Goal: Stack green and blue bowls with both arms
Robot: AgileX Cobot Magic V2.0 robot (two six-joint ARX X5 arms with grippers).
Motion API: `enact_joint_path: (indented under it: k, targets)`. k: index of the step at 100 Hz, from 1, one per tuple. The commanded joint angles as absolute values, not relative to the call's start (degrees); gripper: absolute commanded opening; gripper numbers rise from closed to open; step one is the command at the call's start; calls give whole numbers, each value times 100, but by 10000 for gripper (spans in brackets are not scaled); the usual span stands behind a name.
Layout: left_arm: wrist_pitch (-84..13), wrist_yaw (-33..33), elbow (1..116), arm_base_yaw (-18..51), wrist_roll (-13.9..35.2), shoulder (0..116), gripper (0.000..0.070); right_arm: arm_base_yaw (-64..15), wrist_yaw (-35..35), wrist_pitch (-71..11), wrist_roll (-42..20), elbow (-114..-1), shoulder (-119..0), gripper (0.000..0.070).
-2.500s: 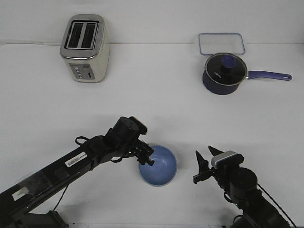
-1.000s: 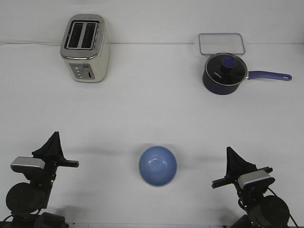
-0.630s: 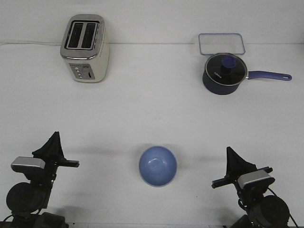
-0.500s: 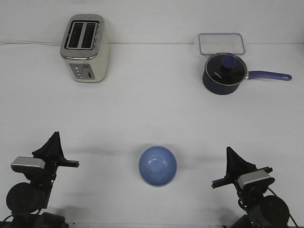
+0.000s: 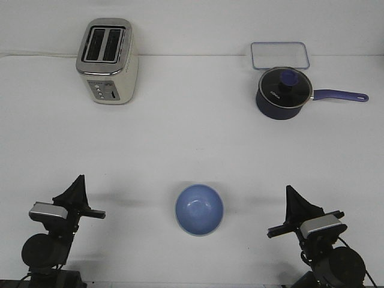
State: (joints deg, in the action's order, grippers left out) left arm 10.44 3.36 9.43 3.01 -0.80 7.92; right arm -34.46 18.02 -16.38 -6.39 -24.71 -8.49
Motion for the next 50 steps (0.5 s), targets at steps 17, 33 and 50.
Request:
enact_joint_path:
  k: [17,33,50]
  targets:
    - [1221,364,217,191,102,34,15,-3481,1802,-1584,-659,-2473,-858,0]
    - [1068,344,78,172,75,19,15,-3481,1802,-1581,-659,-2473,-858,0]
    - [1057,261,78,174,49,19,15,-3481,1802,-1584,-659,-2473,-858,0]
